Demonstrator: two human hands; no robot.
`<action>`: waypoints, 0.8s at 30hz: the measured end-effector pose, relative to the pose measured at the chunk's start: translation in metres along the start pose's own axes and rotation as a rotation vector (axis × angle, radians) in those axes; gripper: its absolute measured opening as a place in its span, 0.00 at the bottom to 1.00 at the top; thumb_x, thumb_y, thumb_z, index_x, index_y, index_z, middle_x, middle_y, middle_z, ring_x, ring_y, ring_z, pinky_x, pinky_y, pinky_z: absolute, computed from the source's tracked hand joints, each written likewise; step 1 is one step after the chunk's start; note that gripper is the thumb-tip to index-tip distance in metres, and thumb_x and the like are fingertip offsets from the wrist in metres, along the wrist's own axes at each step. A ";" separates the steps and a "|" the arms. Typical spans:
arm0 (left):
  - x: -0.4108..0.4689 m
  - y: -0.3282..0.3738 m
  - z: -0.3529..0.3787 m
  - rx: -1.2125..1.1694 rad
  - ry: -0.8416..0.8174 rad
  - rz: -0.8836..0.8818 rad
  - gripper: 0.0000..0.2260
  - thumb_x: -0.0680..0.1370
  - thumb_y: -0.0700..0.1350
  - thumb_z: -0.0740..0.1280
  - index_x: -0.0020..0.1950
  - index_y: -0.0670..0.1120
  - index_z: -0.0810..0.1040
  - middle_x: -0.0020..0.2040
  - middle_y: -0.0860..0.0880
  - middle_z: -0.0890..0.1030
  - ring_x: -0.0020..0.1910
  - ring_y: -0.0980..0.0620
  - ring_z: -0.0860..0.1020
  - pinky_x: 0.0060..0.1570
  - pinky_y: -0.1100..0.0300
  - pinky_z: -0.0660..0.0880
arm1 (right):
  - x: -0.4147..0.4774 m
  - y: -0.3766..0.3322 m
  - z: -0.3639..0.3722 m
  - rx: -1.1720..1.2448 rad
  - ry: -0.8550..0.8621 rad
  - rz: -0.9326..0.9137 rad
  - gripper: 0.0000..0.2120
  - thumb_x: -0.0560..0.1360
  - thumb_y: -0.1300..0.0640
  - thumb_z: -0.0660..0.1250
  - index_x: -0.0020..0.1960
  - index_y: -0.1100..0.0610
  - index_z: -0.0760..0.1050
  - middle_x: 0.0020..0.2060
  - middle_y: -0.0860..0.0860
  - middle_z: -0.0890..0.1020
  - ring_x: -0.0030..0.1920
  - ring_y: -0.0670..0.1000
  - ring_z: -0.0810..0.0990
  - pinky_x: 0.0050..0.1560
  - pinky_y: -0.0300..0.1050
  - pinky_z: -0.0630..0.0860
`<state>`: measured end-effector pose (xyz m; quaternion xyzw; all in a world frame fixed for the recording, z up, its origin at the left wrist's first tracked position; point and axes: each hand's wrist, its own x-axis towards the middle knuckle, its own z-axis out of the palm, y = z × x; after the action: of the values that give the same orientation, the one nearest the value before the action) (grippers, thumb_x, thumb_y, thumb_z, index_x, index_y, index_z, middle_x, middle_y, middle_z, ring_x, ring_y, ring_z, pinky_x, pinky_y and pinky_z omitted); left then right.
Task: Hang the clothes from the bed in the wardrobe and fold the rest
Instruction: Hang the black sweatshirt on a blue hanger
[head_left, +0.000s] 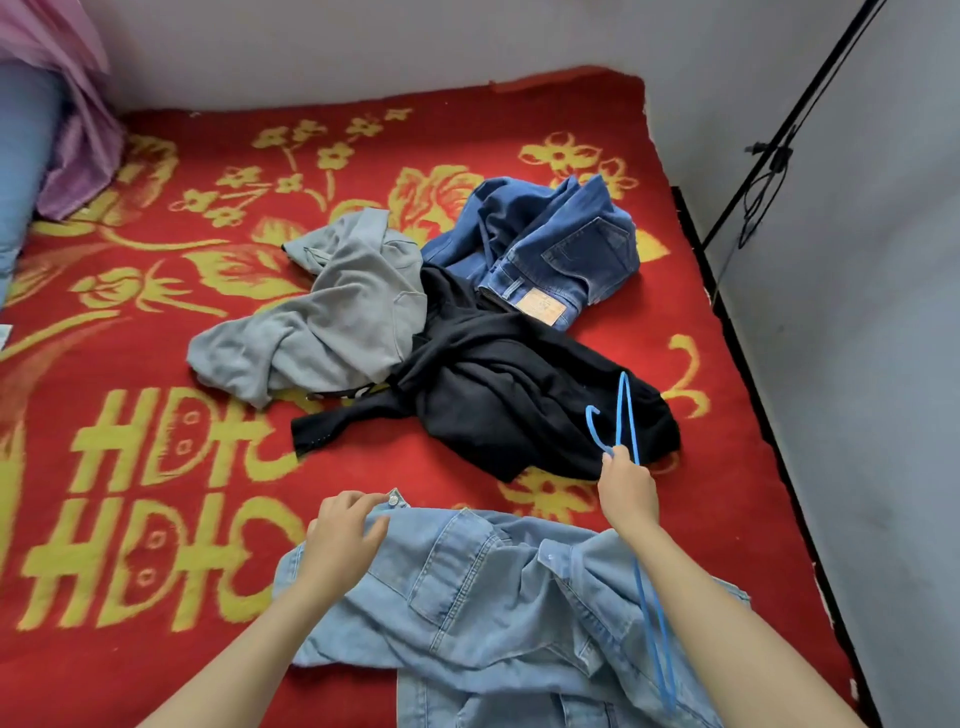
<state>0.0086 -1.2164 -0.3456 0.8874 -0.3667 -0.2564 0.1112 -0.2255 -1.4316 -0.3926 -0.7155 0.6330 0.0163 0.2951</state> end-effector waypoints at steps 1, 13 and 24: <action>0.003 0.000 0.000 -0.010 0.006 -0.020 0.14 0.79 0.46 0.62 0.65 0.48 0.75 0.61 0.48 0.74 0.64 0.48 0.67 0.62 0.54 0.64 | 0.007 -0.004 0.003 -0.035 0.005 -0.016 0.13 0.82 0.58 0.49 0.58 0.64 0.68 0.45 0.63 0.80 0.47 0.63 0.77 0.38 0.48 0.64; 0.064 -0.012 0.004 -0.078 0.039 -0.155 0.13 0.79 0.44 0.62 0.64 0.46 0.76 0.61 0.47 0.75 0.63 0.47 0.67 0.63 0.53 0.64 | 0.094 -0.060 0.065 0.230 -0.307 0.110 0.41 0.73 0.46 0.69 0.77 0.54 0.51 0.74 0.50 0.62 0.62 0.59 0.75 0.59 0.54 0.74; 0.068 -0.049 0.010 -0.147 0.054 -0.254 0.11 0.79 0.43 0.63 0.59 0.45 0.79 0.58 0.48 0.77 0.62 0.48 0.69 0.62 0.52 0.65 | 0.122 -0.072 0.110 0.065 -0.087 0.160 0.03 0.77 0.60 0.62 0.51 0.56 0.71 0.47 0.57 0.80 0.43 0.57 0.77 0.39 0.45 0.70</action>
<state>0.0728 -1.2296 -0.3984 0.9227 -0.2286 -0.2706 0.1521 -0.0966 -1.4905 -0.5033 -0.6513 0.6749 0.0499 0.3432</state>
